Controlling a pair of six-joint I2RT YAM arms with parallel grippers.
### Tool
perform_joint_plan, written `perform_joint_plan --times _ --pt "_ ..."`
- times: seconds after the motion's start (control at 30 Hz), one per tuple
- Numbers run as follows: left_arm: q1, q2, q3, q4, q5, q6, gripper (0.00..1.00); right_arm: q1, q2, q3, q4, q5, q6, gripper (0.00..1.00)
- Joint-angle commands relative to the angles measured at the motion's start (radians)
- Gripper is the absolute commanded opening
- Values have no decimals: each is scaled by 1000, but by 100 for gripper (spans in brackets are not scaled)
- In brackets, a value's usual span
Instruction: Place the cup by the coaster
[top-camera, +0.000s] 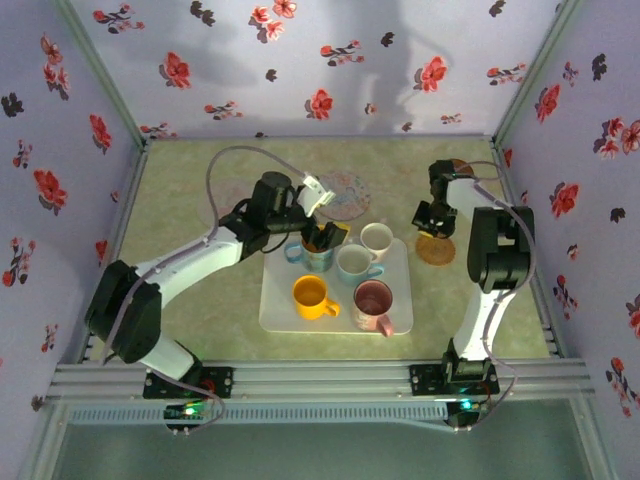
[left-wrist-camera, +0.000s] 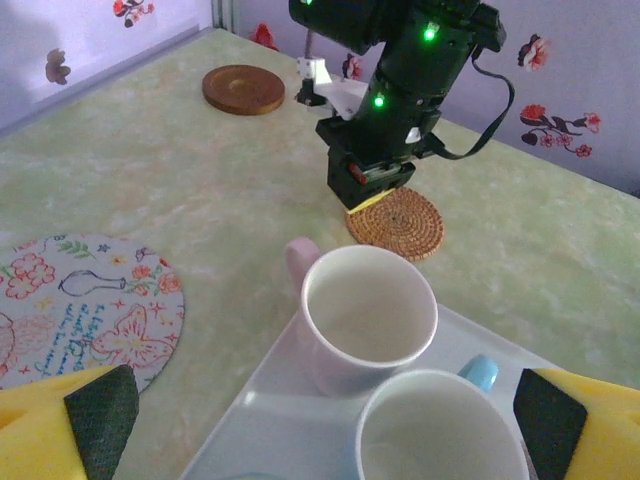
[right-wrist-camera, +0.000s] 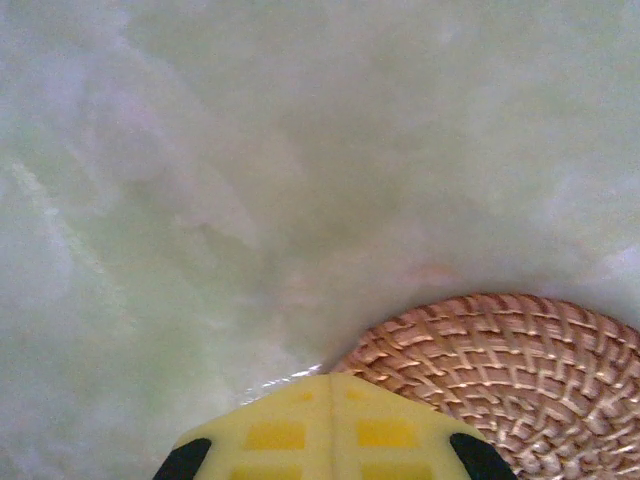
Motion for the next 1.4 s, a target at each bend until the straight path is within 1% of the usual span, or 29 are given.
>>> perform_joint_plan --times 0.0,0.1,0.3,0.63,0.73,0.87,1.07,1.37 --pt "10 19 53 -18 -14 13 99 11 37 35 0 -24 -16 0" --pt "12 19 63 -30 -14 12 100 14 42 55 -7 -24 -18 0" --pt "11 33 98 -71 -7 20 99 14 -38 26 -14 15 -34 0" --pt "10 15 98 -104 -7 16 99 7 -175 -126 -34 80 -35 0" --pt "9 13 95 -115 -9 13 100 -2 -196 -170 -34 107 -22 0" --pt "7 18 97 -112 -15 -4 100 -18 -208 -221 -16 112 -9 0" --pt "0 18 100 -111 -42 -21 100 -38 -181 -263 43 89 -2 0" --pt "-12 17 125 -164 -72 -29 99 -37 -72 -221 115 24 -7 0"
